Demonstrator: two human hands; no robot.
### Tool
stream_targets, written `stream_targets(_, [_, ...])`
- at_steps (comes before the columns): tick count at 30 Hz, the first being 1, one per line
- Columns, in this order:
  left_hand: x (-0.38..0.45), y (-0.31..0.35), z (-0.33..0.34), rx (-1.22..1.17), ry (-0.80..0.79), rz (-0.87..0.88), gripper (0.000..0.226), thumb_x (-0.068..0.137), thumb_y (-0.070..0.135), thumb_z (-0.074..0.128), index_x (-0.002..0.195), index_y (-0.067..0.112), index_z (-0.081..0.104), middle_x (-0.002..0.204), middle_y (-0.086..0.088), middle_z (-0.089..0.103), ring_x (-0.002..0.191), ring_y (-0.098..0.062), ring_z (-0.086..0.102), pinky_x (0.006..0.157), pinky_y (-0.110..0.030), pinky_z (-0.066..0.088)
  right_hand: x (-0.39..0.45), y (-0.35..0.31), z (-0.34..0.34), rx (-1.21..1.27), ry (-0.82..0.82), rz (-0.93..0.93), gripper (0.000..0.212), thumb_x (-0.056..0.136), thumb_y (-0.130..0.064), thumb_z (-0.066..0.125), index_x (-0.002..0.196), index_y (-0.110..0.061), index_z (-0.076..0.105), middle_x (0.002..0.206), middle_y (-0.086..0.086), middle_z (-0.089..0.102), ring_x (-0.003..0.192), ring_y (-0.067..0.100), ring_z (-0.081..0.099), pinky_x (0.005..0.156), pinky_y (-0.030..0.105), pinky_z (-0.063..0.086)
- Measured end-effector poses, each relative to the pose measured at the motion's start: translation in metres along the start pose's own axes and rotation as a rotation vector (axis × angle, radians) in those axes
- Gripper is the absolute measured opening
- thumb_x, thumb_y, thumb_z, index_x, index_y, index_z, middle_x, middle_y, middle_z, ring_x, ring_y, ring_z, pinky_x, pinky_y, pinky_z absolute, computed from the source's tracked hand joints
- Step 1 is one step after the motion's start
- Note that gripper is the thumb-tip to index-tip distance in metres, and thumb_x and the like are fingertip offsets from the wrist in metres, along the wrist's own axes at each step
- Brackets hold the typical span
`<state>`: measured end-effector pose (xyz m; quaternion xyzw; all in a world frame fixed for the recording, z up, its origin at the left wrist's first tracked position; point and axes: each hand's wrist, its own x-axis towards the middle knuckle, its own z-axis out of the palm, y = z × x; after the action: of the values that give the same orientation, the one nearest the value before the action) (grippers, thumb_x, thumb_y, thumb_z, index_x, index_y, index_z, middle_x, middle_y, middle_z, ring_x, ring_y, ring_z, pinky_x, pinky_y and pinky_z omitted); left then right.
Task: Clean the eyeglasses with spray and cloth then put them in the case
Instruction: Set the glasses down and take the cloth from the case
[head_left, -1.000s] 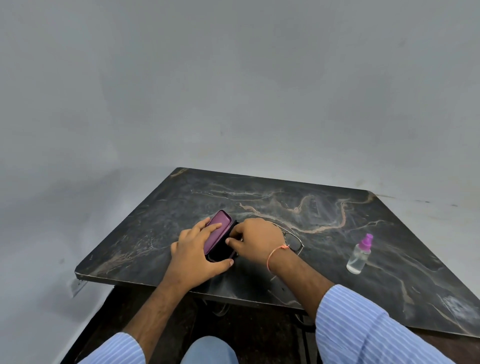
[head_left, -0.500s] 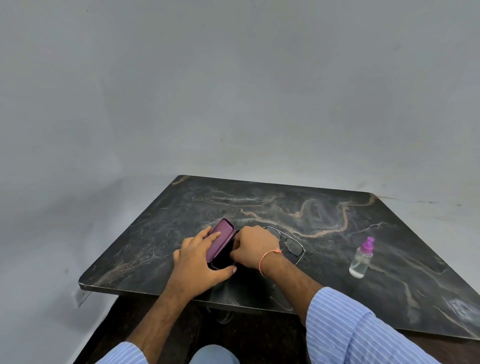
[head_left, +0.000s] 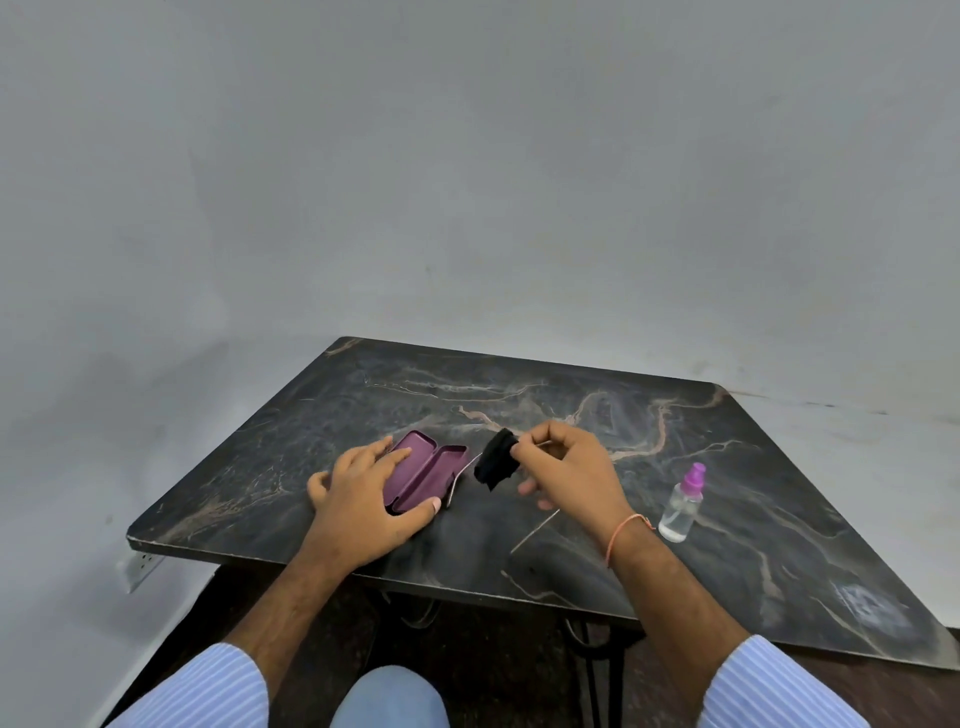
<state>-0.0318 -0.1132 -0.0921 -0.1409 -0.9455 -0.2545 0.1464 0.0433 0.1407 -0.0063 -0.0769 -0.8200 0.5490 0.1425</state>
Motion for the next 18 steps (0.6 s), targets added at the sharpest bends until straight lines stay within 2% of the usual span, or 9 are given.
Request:
stream_targets(3, [-0.015,0.007,0.000,-0.024,0.264,0.180,0.058,0.087,0.074,0.066,0.137,0.046,0.070,0.154,0.024,0.057,0.151,-0.009,0.047,0.125,-0.064,0.018,-0.015,0.003,-0.018,0.039,-0.003,-0.021,0.009,0.091,-0.029,0.074,0.082,-0.030,0.076,0.080,0.001,0.082,0.071,0.017,0.082,0.059,0.033,0.060])
stream_targets(5, [-0.027,0.022,0.000,-0.160,0.350,0.292,0.032,0.095,0.061,0.068,0.123,0.048,0.074,0.133,0.031,0.068,0.130,0.002,0.061,0.120,-0.052,0.036,-0.024,0.006,-0.027,0.033,-0.006,-0.078,0.011,0.091,-0.024,0.075,0.081,-0.029,0.077,0.080,0.002,0.082,0.072,0.020,0.081,0.057,0.026,0.058])
stream_targets(7, [-0.036,0.051,-0.005,-0.435,0.220,0.273,0.021,0.102,0.062,0.063,0.111,0.049,0.077,0.110,0.031,0.079,0.105,0.005,0.075,0.097,-0.035,0.060,-0.029,0.010,-0.033,0.002,-0.007,-0.151,0.011,0.090,-0.021,0.078,0.081,-0.028,0.077,0.079,0.002,0.081,0.073,0.022,0.079,0.060,0.021,0.055])
stream_targets(8, [-0.038,0.067,-0.008,-0.573,0.113,0.204,0.028,0.102,0.067,0.059,0.105,0.049,0.080,0.102,0.029,0.082,0.097,0.003,0.079,0.085,-0.030,0.063,-0.032,0.013,-0.035,-0.023,-0.013,-0.187,0.011,0.089,-0.020,0.079,0.082,-0.027,0.077,0.078,-0.001,0.080,0.071,0.018,0.077,0.062,0.020,0.055])
stream_targets(9, [-0.039,0.082,-0.012,-0.673,0.011,0.123,0.037,0.102,0.071,0.055,0.101,0.047,0.083,0.098,0.028,0.084,0.093,0.002,0.081,0.081,-0.026,0.062,-0.034,0.015,-0.037,-0.055,-0.023,-0.223,0.010,0.088,-0.020,0.080,0.082,-0.027,0.077,0.077,-0.004,0.079,0.069,0.013,0.074,0.064,0.019,0.055])
stream_targets(11, [-0.035,0.106,-0.015,-0.763,-0.154,0.015,0.047,0.103,0.071,0.053,0.093,0.042,0.089,0.093,0.021,0.086,0.086,-0.002,0.083,0.077,-0.023,0.059,-0.041,0.019,-0.041,-0.117,-0.047,-0.285,0.008,0.087,-0.022,0.082,0.084,-0.029,0.078,0.078,-0.009,0.079,0.069,0.006,0.073,0.067,0.020,0.057])
stream_targets(12, [-0.033,0.114,-0.015,-0.791,-0.208,-0.016,0.043,0.104,0.069,0.058,0.091,0.041,0.089,0.090,0.018,0.087,0.082,-0.004,0.083,0.074,-0.023,0.059,-0.044,0.021,-0.042,-0.128,-0.054,-0.306,0.008,0.086,-0.023,0.082,0.085,-0.030,0.078,0.079,-0.010,0.079,0.071,0.007,0.074,0.069,0.022,0.059])
stream_targets(15, [-0.031,0.129,-0.012,-0.835,-0.254,-0.079,0.024,0.098,0.054,0.078,0.088,0.036,0.090,0.086,0.009,0.087,0.076,-0.004,0.082,0.066,-0.020,0.060,-0.050,0.026,-0.046,-0.084,-0.043,-0.302,0.009,0.085,-0.024,0.085,0.087,-0.029,0.079,0.082,-0.008,0.081,0.074,0.015,0.076,0.072,0.033,0.064])
stream_targets(18, [-0.035,0.134,-0.007,-0.927,-0.265,-0.143,0.010,0.094,0.038,0.088,0.091,0.029,0.090,0.087,0.001,0.088,0.080,-0.008,0.085,0.065,-0.015,0.060,-0.056,0.033,-0.052,0.058,-0.032,-0.192,0.016,0.084,-0.018,0.092,0.091,-0.029,0.082,0.087,0.002,0.082,0.078,0.024,0.078,0.068,0.035,0.063])
